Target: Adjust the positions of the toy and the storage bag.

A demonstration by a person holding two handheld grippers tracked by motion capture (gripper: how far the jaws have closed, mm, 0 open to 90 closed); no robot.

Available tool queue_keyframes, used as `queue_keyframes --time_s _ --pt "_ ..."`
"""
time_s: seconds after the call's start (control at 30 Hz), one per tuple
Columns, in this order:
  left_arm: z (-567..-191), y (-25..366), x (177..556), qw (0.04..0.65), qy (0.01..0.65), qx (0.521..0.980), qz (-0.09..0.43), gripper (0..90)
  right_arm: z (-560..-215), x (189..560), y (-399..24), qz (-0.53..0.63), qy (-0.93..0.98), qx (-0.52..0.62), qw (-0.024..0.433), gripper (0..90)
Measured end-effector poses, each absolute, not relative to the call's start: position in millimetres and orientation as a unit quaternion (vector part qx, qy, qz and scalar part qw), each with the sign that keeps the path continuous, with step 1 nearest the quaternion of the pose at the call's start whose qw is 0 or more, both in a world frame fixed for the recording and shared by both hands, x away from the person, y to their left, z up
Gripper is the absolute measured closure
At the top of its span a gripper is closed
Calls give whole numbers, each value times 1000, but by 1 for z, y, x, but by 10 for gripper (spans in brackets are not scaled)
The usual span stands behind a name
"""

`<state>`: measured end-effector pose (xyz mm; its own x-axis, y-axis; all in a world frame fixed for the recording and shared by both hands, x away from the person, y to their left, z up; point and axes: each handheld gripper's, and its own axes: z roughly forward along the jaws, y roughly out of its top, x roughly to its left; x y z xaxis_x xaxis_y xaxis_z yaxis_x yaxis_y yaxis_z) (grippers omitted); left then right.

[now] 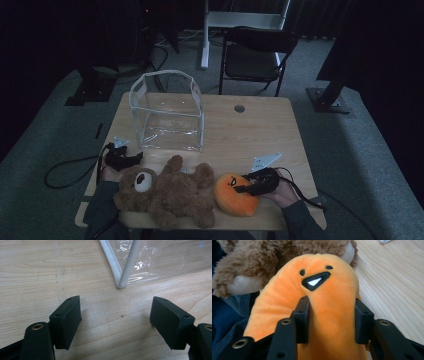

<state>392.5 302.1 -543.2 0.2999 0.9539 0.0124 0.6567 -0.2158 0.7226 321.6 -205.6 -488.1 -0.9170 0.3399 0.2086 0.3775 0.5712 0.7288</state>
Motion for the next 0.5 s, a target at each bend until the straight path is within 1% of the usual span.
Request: queue_keyframes --time_s 0.13,0.5 --pt "-543 302 393 314 542 743 237 254 -485 321 -207 -424 -883 -199 24 583" --pt "-543 302 393 313 542 743 237 254 -476 331 -223 -432 -869 -240 -34 591"
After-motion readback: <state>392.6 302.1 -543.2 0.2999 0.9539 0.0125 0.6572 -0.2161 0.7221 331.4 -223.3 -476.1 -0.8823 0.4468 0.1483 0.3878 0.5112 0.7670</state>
